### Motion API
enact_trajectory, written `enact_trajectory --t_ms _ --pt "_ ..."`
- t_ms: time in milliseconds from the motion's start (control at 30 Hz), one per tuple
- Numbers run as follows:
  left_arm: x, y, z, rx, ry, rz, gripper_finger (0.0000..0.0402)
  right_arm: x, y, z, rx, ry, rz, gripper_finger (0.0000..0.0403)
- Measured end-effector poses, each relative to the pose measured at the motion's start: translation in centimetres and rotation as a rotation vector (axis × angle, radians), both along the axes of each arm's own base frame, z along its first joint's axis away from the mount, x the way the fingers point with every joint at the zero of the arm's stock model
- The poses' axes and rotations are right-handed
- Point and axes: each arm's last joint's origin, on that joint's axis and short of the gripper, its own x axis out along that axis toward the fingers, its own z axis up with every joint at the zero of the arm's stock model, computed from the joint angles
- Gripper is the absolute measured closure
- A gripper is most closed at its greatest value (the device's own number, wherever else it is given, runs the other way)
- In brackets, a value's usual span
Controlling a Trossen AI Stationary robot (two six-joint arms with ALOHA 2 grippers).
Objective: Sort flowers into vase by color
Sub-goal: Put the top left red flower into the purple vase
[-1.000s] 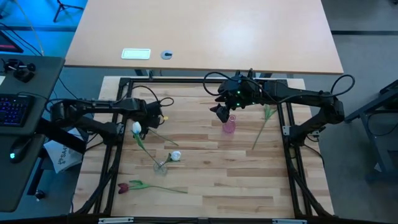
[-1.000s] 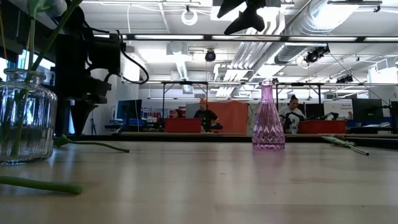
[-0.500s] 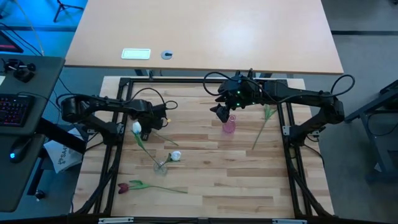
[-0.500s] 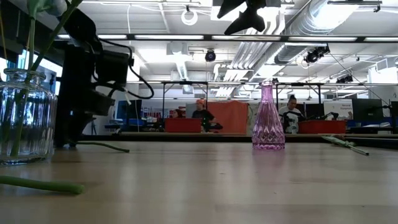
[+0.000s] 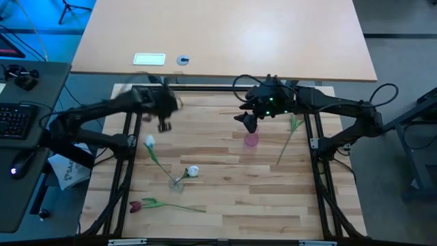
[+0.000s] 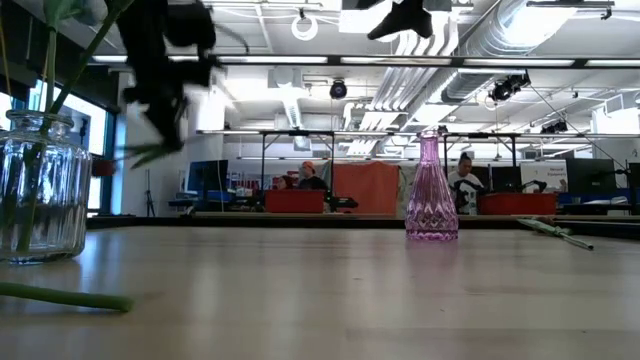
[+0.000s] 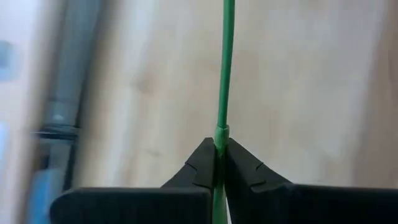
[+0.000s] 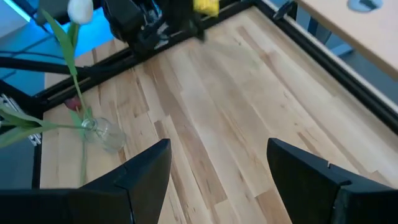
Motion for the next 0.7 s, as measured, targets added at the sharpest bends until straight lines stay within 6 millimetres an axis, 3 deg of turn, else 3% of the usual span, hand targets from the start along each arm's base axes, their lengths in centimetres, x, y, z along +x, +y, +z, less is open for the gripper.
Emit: enact_trajectory --t_ms 200,333,400,500,600,700 --pt "-0.6 1.8 10.0 0.168 -0.521 0.171 0.0400 -1.2 0.2 1.5 -0.010 -0.074 -0.001 0.0142" --pt "-0.7 2.0 15.0 0.064 -0.957 0.302 0.0401 -1.6 0.3 2.2 -0.006 -0.124 0.018 0.0142" --pt "-0.4 1.8 15.9 -0.091 -1.041 0.294 0.0401 -1.8 0.4 2.6 0.006 -0.151 0.043 0.0142" --pt "0.7 1.6 16.0 -0.466 -1.112 0.310 0.0401 -1.7 0.8 3.5 0.043 -0.242 0.119 0.0142" --pt "2.7 1.3 16.0 -0.884 -1.146 0.369 0.0401 -1.4 1.2 5.0 0.078 -0.399 0.245 0.0142" --pt "5.2 0.5 16.3 -1.120 -1.172 0.368 0.0401 -1.2 1.7 6.6 0.060 -0.568 0.363 0.0142"
